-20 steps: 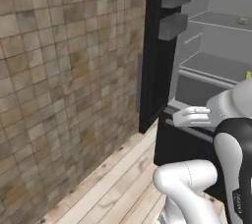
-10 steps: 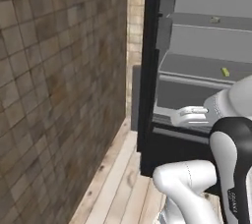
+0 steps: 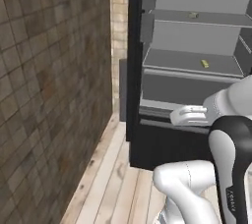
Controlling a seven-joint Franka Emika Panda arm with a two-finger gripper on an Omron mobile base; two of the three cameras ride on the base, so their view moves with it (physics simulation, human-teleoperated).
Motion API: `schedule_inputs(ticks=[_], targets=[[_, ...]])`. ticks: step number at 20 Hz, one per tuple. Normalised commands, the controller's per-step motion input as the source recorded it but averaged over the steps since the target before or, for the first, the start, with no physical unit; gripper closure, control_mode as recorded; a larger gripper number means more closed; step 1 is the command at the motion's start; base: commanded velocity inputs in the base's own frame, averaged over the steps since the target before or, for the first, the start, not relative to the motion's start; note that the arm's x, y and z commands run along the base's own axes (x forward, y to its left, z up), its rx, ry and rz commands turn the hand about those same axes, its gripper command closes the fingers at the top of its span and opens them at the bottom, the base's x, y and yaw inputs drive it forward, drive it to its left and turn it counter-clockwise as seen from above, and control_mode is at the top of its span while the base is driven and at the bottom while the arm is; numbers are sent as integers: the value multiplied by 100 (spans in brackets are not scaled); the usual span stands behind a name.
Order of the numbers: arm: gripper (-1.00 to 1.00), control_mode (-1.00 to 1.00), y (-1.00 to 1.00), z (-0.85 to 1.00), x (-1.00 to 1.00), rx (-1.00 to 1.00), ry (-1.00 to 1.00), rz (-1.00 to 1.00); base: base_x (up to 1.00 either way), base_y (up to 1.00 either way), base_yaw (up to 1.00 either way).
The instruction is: Pick the egg and butter from the fridge and place them by the bowl for mixing.
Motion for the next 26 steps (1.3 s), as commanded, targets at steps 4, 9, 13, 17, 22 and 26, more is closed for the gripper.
schedule_inputs(ticks=[4,9,13,17,22,26], targets=[[-100,100,0,0,0,0,0,0,-13,-26,-65],[-100,100,0,0,0,0,0,0,0,-17,-82],[-100,100,0,0,0,0,0,0,30,2,-55],[-100,100,0,0,0,0,0,0,73,34,-22],[-100,100,0,0,0,0,0,0,90,33,-10],[-100,100,0,0,0,0,0,0,100,18,-4]])
